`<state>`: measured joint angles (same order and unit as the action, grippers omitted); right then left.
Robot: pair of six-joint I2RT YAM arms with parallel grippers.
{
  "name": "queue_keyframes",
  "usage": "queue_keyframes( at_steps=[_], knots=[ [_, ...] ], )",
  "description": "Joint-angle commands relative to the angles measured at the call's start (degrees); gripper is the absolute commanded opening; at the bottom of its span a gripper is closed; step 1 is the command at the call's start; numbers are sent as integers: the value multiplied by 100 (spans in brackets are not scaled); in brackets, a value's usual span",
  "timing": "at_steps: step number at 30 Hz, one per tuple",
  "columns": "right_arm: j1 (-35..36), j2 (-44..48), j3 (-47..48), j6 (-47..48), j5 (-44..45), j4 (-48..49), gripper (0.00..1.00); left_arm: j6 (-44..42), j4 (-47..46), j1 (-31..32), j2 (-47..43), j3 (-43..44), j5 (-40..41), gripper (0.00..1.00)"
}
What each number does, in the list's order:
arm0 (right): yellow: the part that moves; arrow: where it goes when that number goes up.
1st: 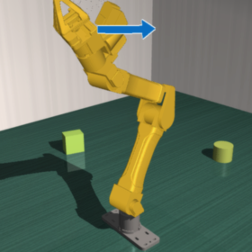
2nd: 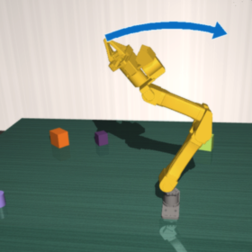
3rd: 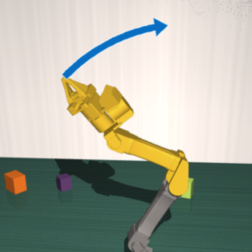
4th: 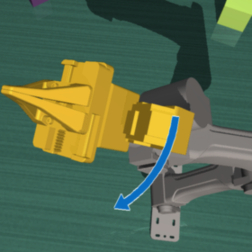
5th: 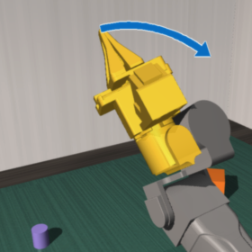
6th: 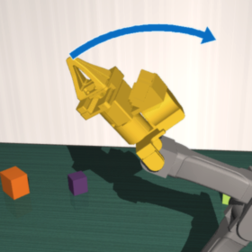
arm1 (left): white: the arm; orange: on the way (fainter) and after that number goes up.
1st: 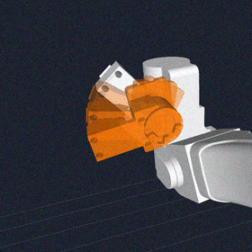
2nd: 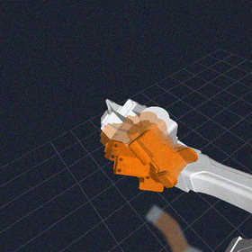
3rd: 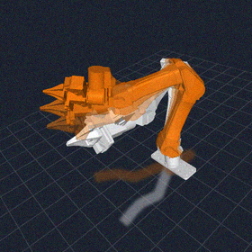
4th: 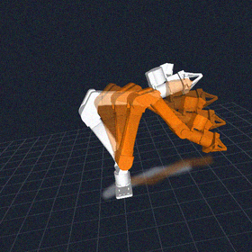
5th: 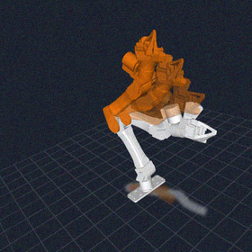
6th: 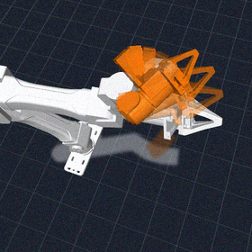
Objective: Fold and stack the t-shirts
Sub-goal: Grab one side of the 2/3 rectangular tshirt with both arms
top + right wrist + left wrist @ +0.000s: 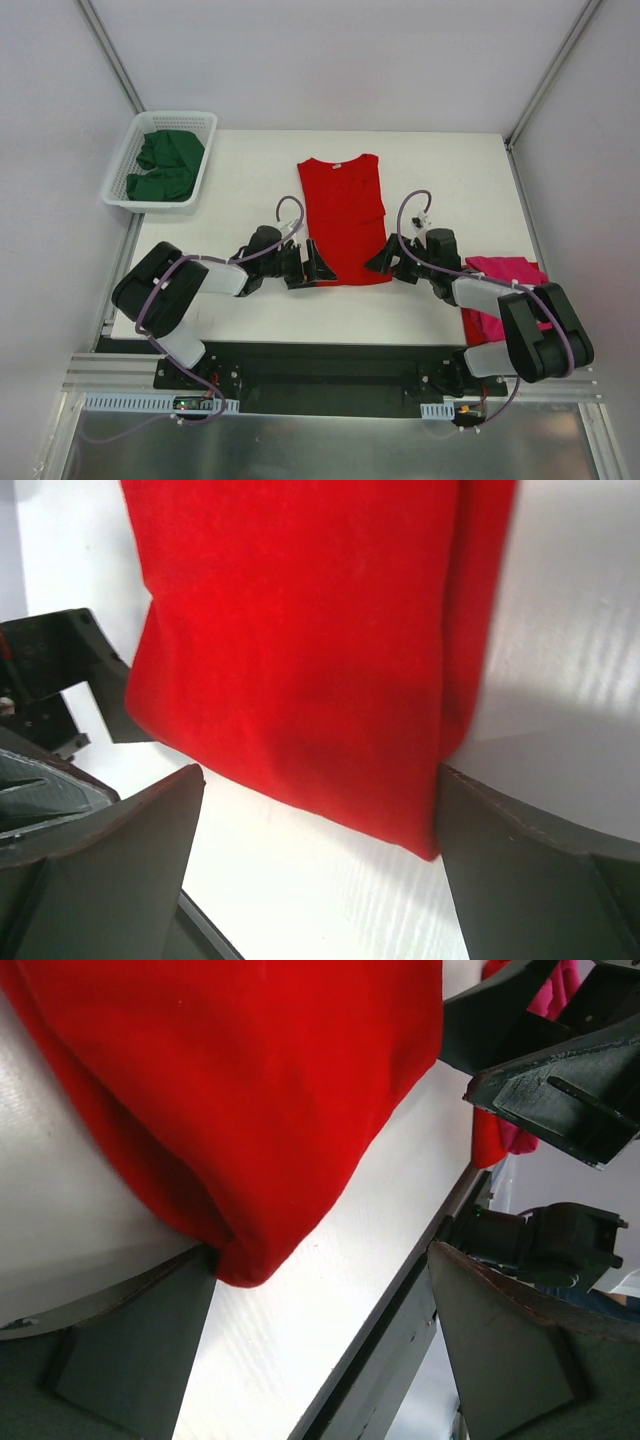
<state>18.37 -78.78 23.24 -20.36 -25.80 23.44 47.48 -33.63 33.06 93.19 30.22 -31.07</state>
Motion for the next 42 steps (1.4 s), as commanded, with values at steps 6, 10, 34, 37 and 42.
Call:
queue_keyframes(
  at_steps=[6, 10, 34, 37, 42],
  knots=[
    [53, -524, -277, -65, 22, -805, 96, -20, 251, 78, 411, -402, 171, 89],
    [61, -366, -40, 137, 242, -1551, 96, -73, 479, 87, 306, -429, 277, 88],
    [132, 197, 260, 190, 884, -2952, 96, -494, 1341, 166, -248, -323, 795, 88],
    [105, -58, 181, 120, 796, -2671, 96, -495, 1289, 166, -187, -306, 795, 88],
    [-44, -103, 58, 138, 682, -2538, 96, -416, 938, 157, 77, -350, 681, 88]
  ],
)
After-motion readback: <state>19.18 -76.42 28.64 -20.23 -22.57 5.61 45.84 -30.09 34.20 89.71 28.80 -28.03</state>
